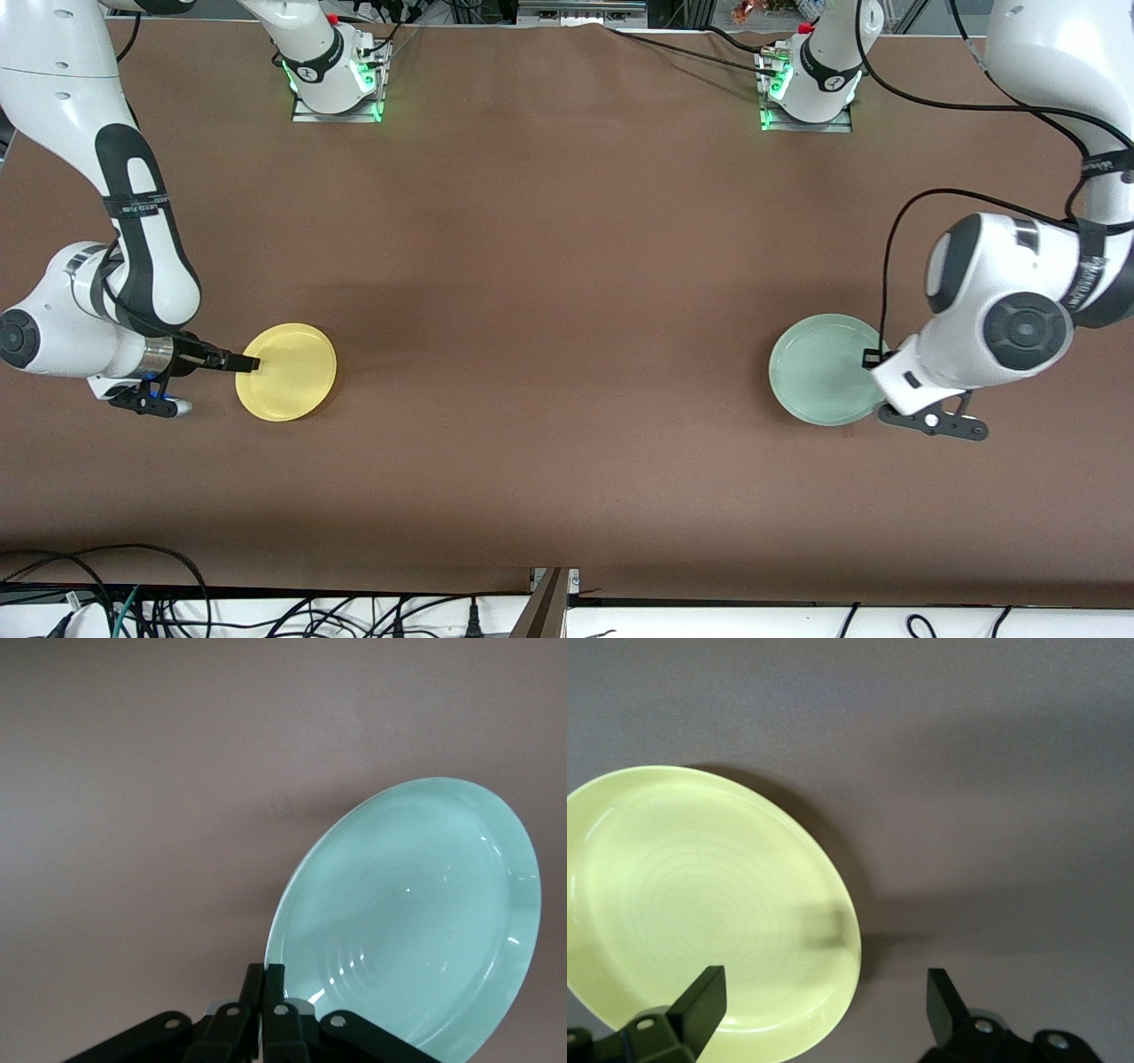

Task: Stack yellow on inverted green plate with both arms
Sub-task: 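Lift and tilt the green plate with the left gripper toward the middle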

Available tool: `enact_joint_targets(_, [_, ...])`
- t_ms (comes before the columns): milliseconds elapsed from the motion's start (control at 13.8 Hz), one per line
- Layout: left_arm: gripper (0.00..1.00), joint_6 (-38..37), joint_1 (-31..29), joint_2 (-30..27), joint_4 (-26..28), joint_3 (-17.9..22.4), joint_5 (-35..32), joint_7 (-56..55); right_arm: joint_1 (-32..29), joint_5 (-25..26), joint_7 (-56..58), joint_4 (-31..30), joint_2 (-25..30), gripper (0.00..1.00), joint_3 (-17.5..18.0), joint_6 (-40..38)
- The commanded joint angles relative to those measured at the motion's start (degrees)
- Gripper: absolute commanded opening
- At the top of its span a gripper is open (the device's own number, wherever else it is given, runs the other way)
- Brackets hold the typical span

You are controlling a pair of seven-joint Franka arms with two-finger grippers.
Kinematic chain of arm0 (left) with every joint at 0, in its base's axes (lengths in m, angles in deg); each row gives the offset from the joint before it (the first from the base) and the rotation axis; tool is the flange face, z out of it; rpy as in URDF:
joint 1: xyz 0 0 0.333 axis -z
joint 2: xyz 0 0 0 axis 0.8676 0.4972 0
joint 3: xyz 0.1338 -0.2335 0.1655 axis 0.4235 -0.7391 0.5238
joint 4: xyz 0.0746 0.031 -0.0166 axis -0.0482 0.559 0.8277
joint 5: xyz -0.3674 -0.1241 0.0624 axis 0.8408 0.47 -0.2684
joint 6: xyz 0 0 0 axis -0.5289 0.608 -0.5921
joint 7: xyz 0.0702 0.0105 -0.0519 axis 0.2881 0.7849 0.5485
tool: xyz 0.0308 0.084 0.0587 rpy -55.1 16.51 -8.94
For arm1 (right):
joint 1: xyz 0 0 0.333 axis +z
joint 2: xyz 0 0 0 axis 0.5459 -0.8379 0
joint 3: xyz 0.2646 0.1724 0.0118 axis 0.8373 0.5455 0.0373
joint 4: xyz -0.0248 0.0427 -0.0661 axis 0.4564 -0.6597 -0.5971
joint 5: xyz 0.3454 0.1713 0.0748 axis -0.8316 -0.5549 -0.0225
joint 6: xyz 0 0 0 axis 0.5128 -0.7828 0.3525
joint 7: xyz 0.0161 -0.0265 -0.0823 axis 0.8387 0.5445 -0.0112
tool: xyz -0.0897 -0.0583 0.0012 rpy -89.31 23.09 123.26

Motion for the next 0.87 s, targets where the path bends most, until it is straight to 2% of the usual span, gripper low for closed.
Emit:
enact_joint_targets(0, [0.0, -9.03, 7.25, 0.77, -6.0, 0.7, -5.59, -6.67, -1.87, -1.84, 4.94, -4.03, 1.59, 1.0, 0.61, 3.65])
enact_joint_targets(362, [0.0, -14.86, 21.22, 0.86, -7.86, 1.31, -21.91, -9.16, -4.69, -9.75, 15.23, -4.74, 0.28, 1.0, 0.61, 4.19])
enact_joint_targets(507, [0.0, -17.14, 27.81, 1.82, -7.77, 1.66, -29.65, -10.72, -4.69, -10.02, 15.32, -4.74, 0.27, 1.0, 0.61, 4.19])
enact_joint_targets(797, [0.0, -18.99, 36.96, 7.26, -7.69, 1.84, -36.62, -20.92, -4.25, -9.94, 15.32, -4.56, 0.19, 0.98, 0.79, 4.19])
